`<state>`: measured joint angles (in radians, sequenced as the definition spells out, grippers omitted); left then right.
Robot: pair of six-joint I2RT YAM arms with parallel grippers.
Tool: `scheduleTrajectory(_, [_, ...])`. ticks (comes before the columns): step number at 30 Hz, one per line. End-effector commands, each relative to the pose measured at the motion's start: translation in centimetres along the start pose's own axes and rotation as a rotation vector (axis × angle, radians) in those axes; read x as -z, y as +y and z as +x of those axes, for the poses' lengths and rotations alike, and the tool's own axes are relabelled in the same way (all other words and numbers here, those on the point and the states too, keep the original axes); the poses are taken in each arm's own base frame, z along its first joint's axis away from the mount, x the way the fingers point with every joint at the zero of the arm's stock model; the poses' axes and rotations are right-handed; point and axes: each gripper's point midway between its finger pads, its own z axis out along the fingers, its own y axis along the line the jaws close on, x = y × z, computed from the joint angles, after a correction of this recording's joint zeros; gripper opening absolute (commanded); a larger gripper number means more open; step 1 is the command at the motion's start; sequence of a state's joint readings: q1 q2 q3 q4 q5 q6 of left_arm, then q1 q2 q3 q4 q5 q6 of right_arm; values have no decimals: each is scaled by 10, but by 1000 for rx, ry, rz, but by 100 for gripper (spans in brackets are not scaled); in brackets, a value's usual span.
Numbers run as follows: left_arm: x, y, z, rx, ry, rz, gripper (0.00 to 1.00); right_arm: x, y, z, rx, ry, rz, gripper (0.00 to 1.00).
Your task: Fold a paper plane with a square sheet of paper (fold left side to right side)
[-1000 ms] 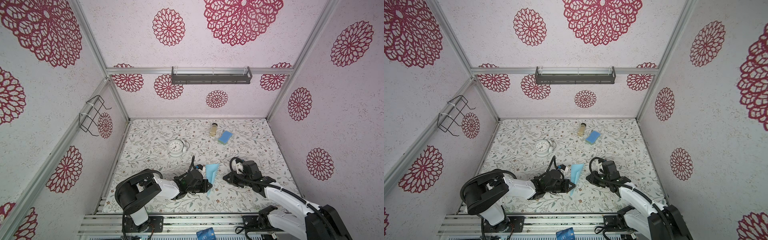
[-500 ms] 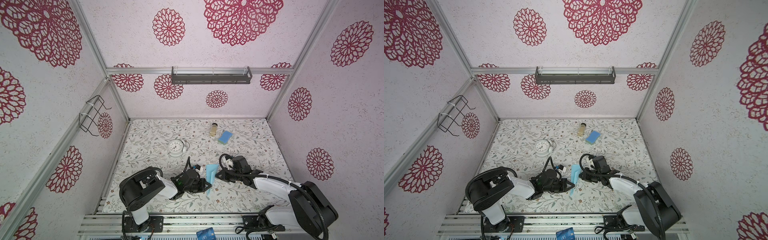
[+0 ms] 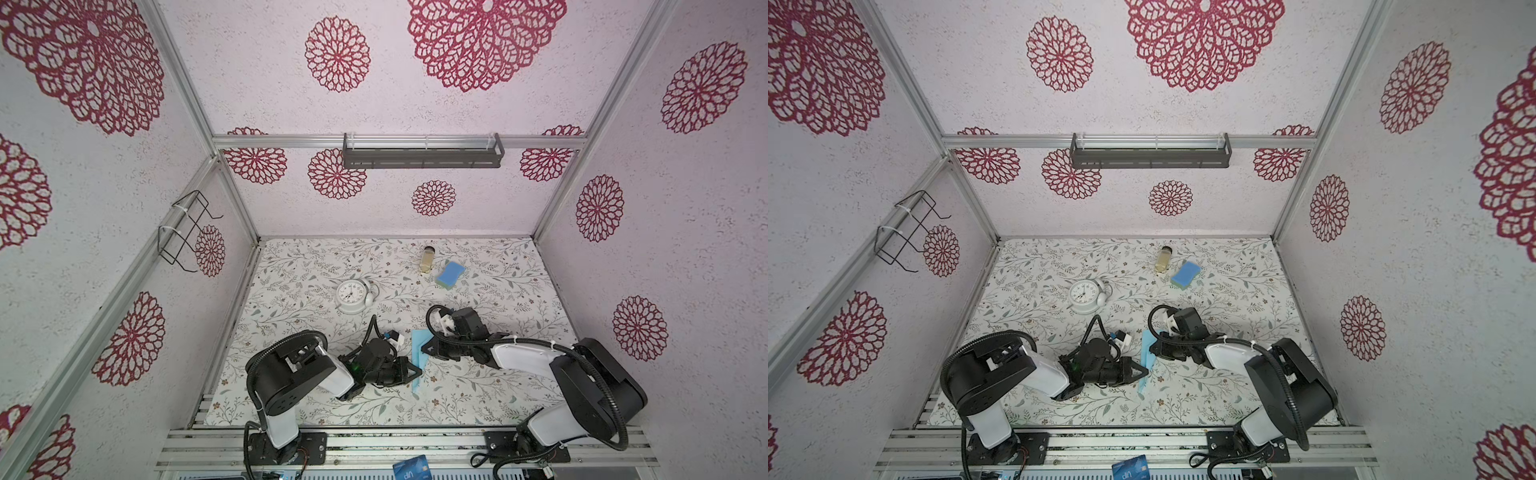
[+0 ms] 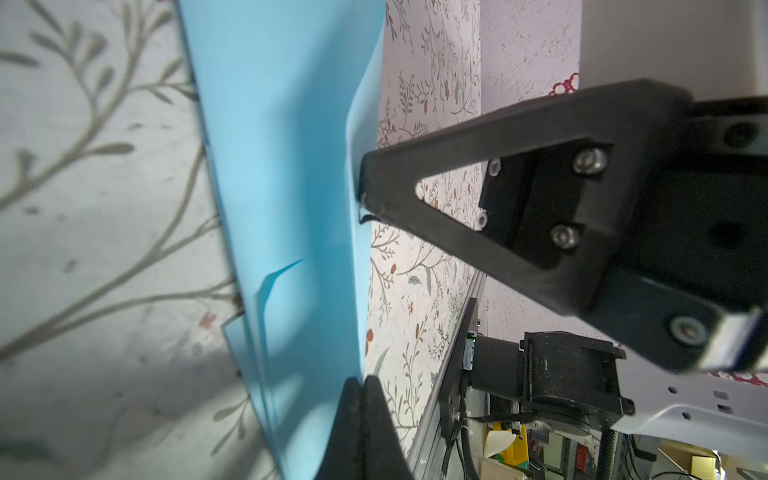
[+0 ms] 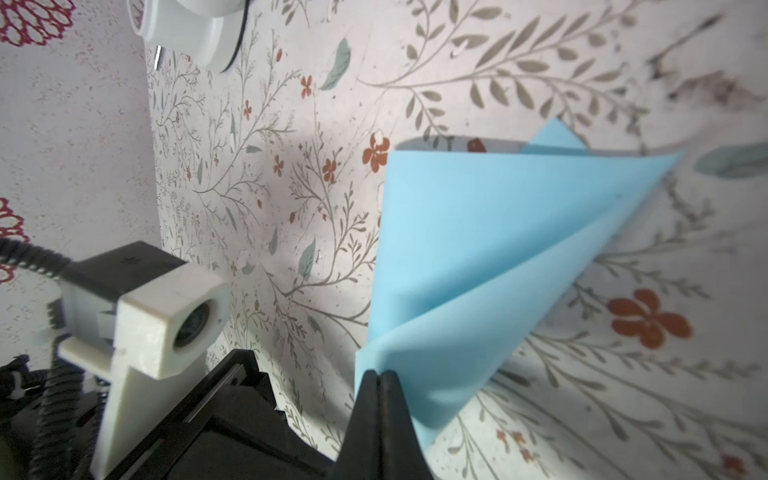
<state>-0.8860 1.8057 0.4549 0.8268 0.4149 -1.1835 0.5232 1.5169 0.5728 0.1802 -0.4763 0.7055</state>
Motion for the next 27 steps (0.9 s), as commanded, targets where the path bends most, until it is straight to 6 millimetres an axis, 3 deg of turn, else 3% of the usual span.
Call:
scheduleTrajectory(1, [1, -2, -2, 11, 7, 32, 0, -4, 8, -11, 30, -26, -23, 0])
scheduleTrajectory(6, [1, -2, -4, 0, 16, 35, 0, -11, 2, -9, 23, -13, -14, 0])
scheduleTrajectory(14, [16, -19, -15, -77, -12, 25, 33, -17, -6, -5, 8, -2, 1, 0])
scheduleTrajectory(19, [32, -23, -25, -172, -20, -125, 46, -20, -10, -2, -5, 3, 7, 0])
scheduleTrajectory(27, [47, -8, -28, -322, 20, -426, 57, -23, -19, 5, -35, 9, 14, 0])
